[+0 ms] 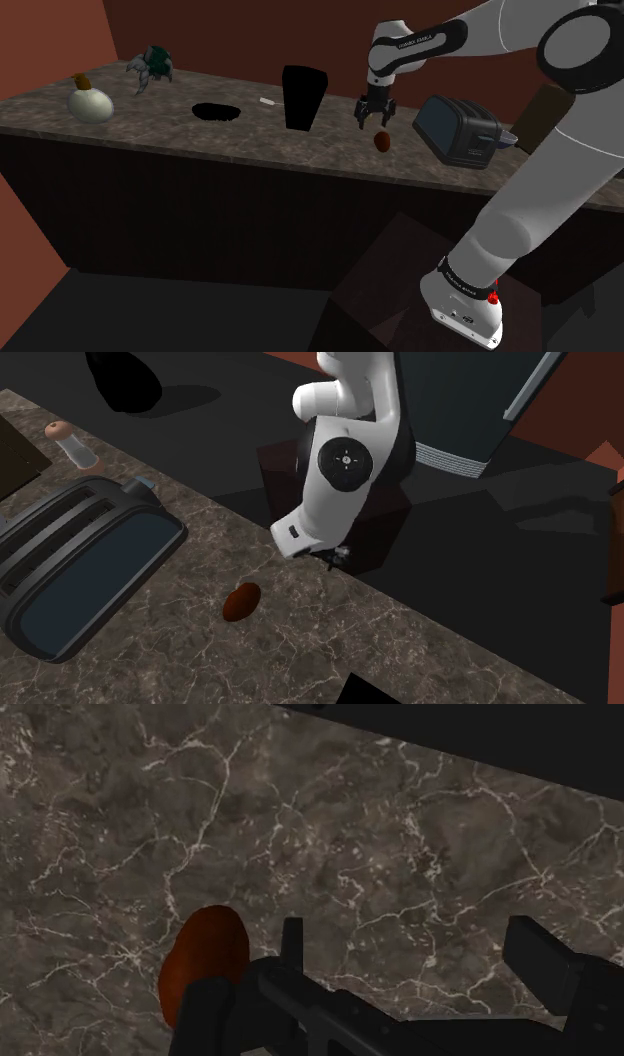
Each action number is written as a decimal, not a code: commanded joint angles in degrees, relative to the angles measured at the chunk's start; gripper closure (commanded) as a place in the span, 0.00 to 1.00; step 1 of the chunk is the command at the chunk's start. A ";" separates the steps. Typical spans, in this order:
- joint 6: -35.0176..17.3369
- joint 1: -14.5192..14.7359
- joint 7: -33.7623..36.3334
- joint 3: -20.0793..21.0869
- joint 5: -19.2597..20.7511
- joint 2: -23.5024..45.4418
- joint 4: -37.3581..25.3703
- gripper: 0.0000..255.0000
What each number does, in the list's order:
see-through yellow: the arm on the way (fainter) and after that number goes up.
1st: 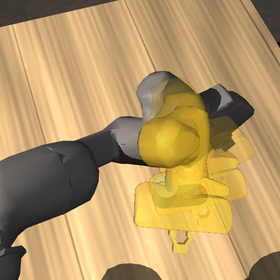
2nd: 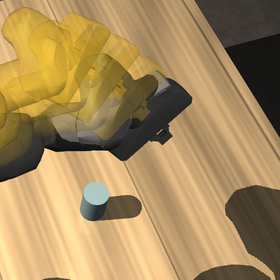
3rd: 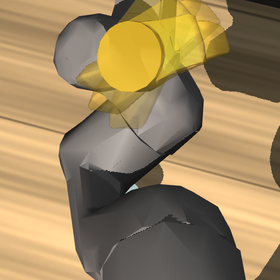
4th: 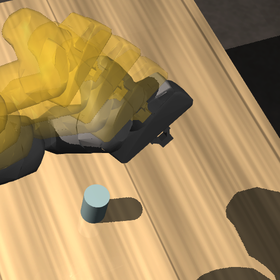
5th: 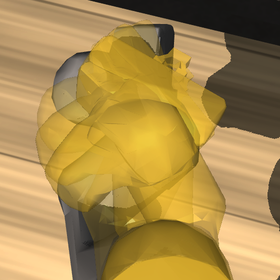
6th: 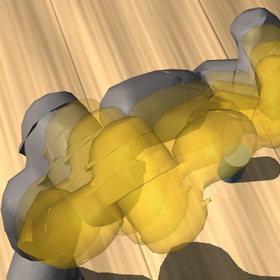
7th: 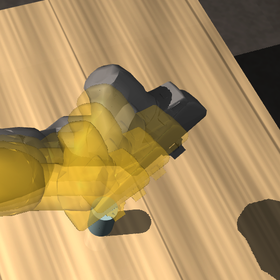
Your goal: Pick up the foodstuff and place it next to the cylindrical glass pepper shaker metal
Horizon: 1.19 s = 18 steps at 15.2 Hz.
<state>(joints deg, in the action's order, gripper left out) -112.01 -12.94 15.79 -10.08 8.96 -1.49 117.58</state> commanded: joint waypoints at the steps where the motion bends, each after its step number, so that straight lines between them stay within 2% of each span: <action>1: -0.76 -0.88 1.25 -0.85 0.88 3.39 -1.82 0.00; 12: 0.09 -6.10 5.89 -6.07 3.01 22.55 -17.58 0.00; 18: -3.37 -6.79 6.04 -6.36 3.10 23.96 -15.51 0.00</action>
<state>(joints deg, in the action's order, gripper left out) -114.80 -19.63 21.81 -16.42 12.06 22.18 101.81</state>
